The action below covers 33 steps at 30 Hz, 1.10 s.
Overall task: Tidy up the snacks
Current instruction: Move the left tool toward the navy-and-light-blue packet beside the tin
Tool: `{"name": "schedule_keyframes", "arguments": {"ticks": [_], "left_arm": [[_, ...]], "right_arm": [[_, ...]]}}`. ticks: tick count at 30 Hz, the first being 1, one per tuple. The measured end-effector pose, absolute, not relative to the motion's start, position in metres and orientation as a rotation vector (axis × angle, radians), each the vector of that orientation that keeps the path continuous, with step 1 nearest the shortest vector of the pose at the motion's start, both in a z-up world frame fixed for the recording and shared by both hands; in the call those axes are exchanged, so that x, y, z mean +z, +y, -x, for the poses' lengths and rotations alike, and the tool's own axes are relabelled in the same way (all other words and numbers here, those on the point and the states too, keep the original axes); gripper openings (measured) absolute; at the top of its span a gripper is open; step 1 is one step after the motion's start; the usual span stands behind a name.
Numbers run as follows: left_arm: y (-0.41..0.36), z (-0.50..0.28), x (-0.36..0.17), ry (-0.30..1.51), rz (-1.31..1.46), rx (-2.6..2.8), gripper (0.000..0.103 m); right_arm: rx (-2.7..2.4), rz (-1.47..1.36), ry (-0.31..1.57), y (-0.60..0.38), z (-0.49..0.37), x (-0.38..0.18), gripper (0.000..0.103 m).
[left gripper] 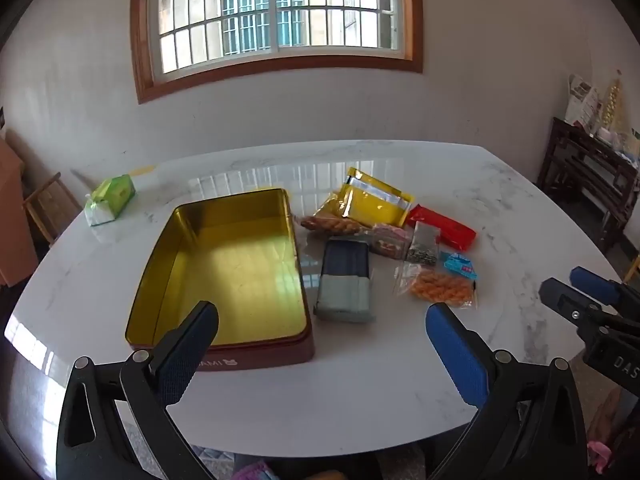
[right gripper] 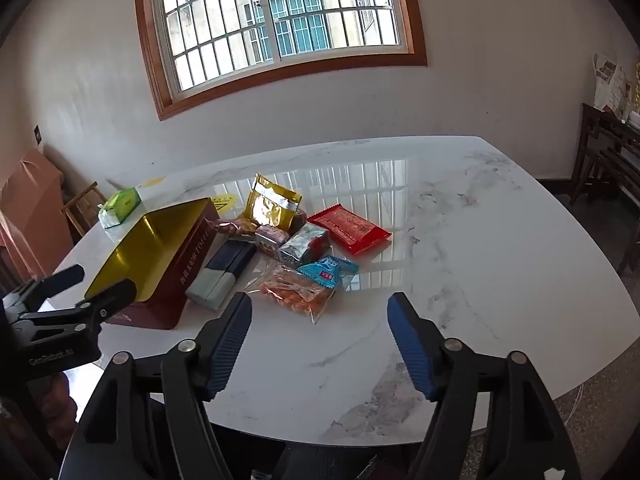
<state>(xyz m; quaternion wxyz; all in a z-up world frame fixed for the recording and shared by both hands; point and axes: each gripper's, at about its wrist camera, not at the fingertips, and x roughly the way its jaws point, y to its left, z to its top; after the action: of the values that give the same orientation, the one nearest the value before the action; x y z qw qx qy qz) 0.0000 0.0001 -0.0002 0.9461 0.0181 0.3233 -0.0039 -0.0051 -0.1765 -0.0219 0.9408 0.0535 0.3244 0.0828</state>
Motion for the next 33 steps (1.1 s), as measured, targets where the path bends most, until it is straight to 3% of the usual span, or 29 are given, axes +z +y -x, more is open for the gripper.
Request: {"name": "schedule_keyframes", "arguments": {"ticks": [27, 33], "left_arm": [[-0.049, -0.035, -0.006, 0.764, -0.105, -0.218, 0.103], [-0.06, -0.047, -0.011, 0.614, -0.142, -0.325, 0.103]], "right_arm": [[0.127, -0.148, 0.702, -0.208, -0.009, -0.031, 0.082], [0.1, -0.143, 0.735, -0.216, -0.014, -0.037, 0.082]]}}
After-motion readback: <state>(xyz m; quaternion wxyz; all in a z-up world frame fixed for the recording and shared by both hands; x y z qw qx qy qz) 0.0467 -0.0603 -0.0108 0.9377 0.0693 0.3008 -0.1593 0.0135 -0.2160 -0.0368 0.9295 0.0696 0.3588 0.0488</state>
